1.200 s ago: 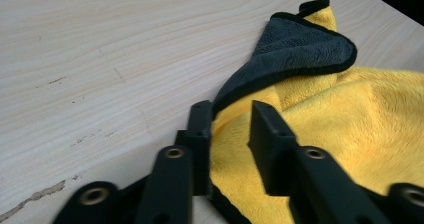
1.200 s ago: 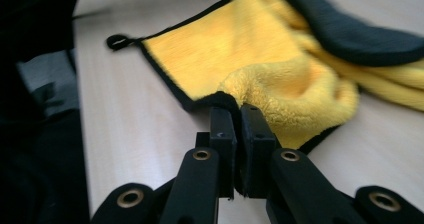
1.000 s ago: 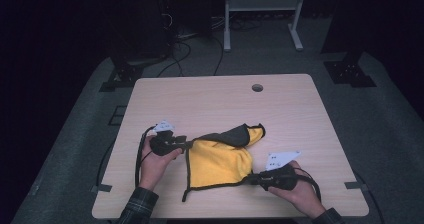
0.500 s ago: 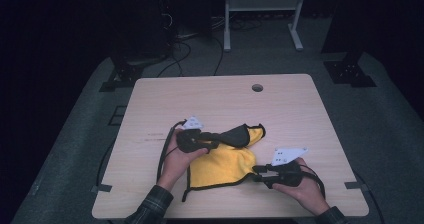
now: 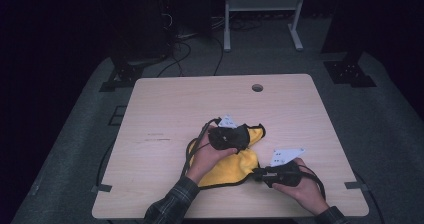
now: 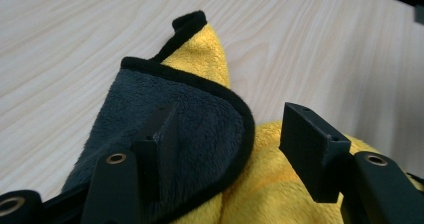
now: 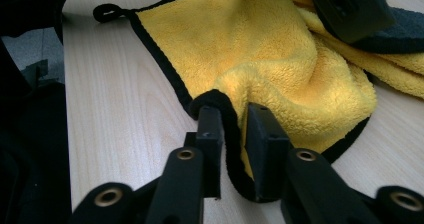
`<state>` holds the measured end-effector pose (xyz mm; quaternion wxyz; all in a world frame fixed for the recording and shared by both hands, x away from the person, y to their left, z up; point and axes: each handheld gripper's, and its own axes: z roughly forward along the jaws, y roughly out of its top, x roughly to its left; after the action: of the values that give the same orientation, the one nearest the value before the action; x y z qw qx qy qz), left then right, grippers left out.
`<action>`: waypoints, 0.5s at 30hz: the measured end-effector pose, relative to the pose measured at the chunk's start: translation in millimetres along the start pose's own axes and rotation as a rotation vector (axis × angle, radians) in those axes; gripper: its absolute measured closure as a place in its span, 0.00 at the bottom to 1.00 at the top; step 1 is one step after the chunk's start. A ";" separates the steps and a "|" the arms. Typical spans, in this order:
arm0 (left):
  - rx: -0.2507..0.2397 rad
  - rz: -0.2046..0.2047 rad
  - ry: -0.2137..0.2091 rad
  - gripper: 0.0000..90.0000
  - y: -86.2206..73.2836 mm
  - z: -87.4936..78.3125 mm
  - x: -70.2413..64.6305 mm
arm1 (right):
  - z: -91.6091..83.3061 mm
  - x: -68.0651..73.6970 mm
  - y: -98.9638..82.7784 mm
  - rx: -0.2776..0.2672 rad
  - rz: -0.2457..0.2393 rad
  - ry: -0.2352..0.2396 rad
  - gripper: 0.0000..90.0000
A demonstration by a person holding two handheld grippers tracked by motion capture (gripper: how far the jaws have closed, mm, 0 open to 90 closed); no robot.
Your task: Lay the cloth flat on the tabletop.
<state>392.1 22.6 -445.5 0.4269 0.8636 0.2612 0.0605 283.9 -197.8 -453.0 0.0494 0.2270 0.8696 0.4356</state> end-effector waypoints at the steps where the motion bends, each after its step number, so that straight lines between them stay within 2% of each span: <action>1: 0.008 0.003 0.003 0.53 -0.5 2.2 0.6 | -1.1 -0.5 -0.1 -0.001 0.002 0.001 0.89; 2: 0.020 0.013 0.011 0.53 -1.0 3.1 1.4 | -1.1 -0.5 -0.1 -0.001 0.002 0.001 0.89; 3: 0.036 0.009 0.012 0.60 -1.9 4.6 2.5 | -1.6 -0.7 0.0 -0.002 0.004 0.003 0.91; 4: 0.044 0.009 0.015 0.71 -2.4 5.5 3.3 | -2.4 -1.1 0.2 -0.003 0.006 0.002 0.92; 6: 0.053 0.009 0.022 0.84 -3.5 5.7 5.1 | -3.8 -2.1 0.2 -0.009 0.010 -0.001 0.93; 8: 0.046 -0.003 0.020 0.92 -3.4 2.5 6.8 | -5.2 -3.1 0.3 -0.014 0.011 -0.006 0.93; 11: 0.015 -0.023 0.014 0.93 -2.8 -8.6 10.7 | -8.5 -4.6 0.7 -0.024 0.018 -0.018 0.94; 15: -0.025 -0.058 0.023 0.94 -2.8 -29.5 16.7 | -20.9 -12.0 1.1 -0.066 0.034 -0.066 0.95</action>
<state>395.7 53.2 -431.1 0.4360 0.8497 0.2901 0.0614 289.0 -218.0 -440.6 0.0783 0.2541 0.8488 0.4570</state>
